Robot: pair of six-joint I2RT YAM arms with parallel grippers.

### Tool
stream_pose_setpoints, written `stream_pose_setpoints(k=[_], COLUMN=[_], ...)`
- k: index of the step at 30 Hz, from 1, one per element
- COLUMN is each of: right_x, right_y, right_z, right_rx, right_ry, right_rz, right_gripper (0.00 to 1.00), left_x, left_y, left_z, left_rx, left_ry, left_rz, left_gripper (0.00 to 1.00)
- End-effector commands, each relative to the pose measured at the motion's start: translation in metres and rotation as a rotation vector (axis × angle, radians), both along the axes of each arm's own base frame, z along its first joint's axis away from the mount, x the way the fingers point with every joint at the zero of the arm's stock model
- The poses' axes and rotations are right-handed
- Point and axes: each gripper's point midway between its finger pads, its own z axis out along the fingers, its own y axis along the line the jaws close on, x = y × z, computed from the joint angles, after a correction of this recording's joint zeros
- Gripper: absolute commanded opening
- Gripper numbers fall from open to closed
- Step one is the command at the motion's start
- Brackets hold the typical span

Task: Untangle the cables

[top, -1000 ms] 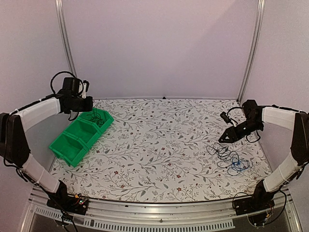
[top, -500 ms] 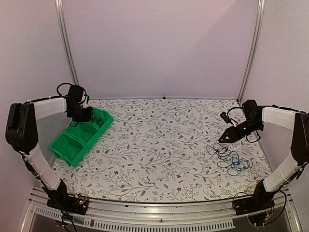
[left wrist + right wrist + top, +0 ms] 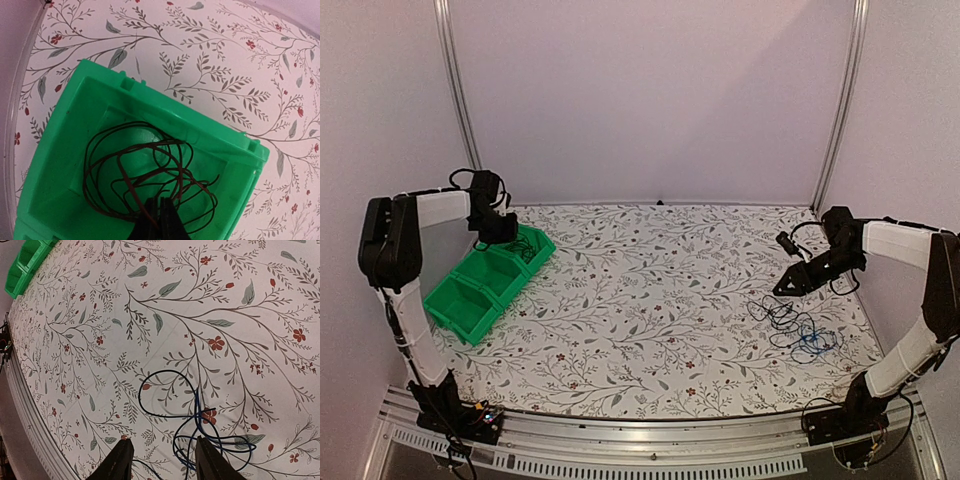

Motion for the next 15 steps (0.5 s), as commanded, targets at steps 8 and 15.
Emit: stream_pose_setpoints(k=[8, 15], right_x=[0.001, 0.001], right_y=[-0.002, -0.001], right_z=[0.000, -0.003], right_rx=[-0.016, -0.009], right_ry=[-0.013, -0.002], right_rz=[-0.002, 0.001], right_gripper=[0.47, 0.47], left_x=[0.003, -0.004], left_y=[-0.001, 0.001], left_z=[-0.021, -0.024], left_rx=[-0.027, -0.016], left_ry=[0.073, 0.100], left_rz=[-0.005, -0.001], left_gripper=[0.00, 0.01])
